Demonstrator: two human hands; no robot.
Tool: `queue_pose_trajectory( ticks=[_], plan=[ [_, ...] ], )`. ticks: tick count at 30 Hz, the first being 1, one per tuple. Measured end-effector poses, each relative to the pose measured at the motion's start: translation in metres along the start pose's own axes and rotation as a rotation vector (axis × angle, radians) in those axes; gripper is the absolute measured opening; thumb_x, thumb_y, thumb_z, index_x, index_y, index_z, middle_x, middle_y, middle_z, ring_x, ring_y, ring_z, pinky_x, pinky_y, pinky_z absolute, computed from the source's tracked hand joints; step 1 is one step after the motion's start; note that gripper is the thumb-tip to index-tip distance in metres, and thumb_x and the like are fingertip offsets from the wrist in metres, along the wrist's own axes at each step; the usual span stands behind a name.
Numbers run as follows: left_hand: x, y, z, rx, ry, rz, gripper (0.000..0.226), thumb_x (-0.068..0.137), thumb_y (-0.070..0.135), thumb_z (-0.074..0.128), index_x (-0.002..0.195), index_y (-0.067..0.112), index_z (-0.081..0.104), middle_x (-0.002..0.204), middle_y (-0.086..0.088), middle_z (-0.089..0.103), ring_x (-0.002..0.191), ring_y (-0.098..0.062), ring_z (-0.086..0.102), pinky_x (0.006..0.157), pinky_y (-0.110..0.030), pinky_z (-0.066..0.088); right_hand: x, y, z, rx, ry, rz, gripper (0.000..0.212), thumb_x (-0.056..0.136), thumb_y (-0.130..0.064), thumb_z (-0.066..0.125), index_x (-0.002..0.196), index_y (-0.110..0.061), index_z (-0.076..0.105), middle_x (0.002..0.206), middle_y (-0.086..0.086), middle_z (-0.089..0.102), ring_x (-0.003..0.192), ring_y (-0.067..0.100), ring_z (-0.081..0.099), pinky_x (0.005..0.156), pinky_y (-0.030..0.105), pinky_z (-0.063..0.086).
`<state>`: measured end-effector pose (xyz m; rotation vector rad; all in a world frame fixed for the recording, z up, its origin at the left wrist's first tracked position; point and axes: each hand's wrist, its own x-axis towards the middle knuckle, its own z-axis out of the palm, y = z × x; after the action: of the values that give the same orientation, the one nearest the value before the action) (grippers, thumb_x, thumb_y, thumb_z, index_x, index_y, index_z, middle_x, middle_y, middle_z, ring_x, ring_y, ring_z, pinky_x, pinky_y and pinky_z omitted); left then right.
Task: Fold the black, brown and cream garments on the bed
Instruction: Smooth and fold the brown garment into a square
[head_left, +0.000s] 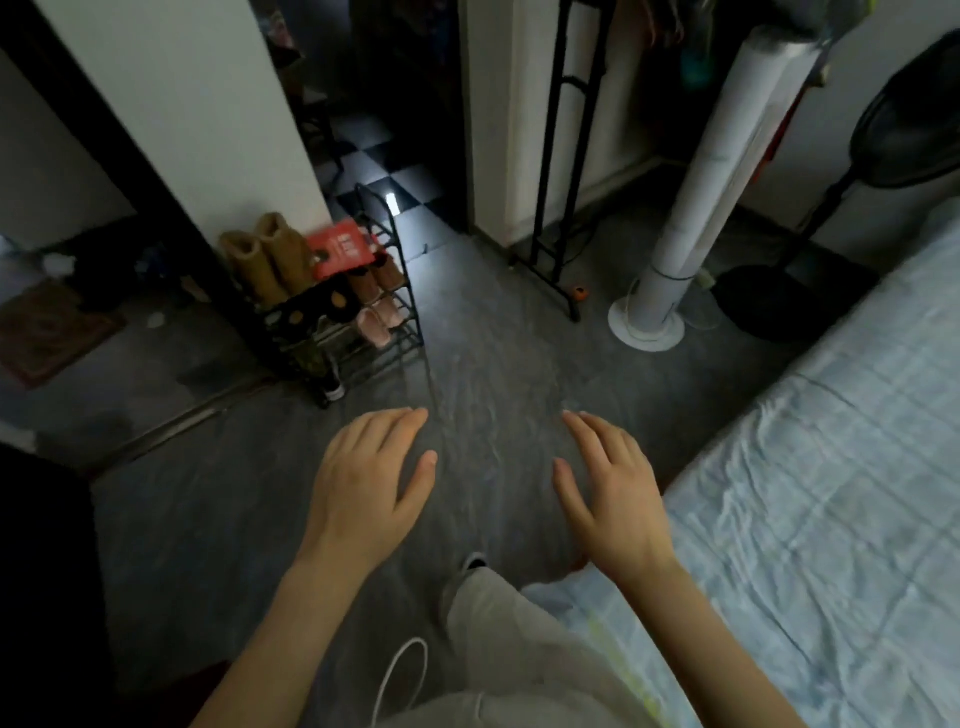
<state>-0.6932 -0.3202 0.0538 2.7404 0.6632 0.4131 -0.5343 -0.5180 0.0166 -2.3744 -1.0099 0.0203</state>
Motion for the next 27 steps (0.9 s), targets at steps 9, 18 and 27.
queue_pose_trajectory(
  ticks=[9,18,27],
  plan=[
    [0.197,-0.054,0.049,0.013,-0.123,0.109,0.053,0.094,0.042,0.038,0.128,0.008,0.061,0.123,-0.006,0.064,0.115,-0.024,0.059,0.097,-0.040,0.046,0.179,0.046,0.055,-0.008,0.012,0.200,0.052,0.098,-0.044,0.045,0.144,-0.021,0.046,0.143,0.004,0.052,0.132,0.021,0.046,0.108,0.039,0.039],
    [0.445,0.025,0.089,-0.108,-0.120,0.506,0.051,0.095,0.039,0.041,0.128,0.005,0.060,0.122,-0.010,0.064,0.112,-0.028,0.059,0.093,-0.046,0.050,0.297,0.120,-0.012,-0.077,0.259,0.470,0.055,0.098,-0.047,0.036,0.143,-0.019,0.047,0.141,0.003,0.052,0.130,0.021,0.047,0.107,0.040,0.042],
    [0.591,0.165,0.223,-0.249,-0.363,0.952,0.049,0.096,0.039,0.040,0.127,0.008,0.061,0.123,-0.006,0.064,0.114,-0.023,0.058,0.096,-0.042,0.048,0.338,0.243,-0.037,-0.124,0.458,0.898,0.048,0.099,-0.033,0.053,0.143,-0.015,0.050,0.140,0.006,0.054,0.128,0.025,0.050,0.104,0.044,0.043]
  ],
)
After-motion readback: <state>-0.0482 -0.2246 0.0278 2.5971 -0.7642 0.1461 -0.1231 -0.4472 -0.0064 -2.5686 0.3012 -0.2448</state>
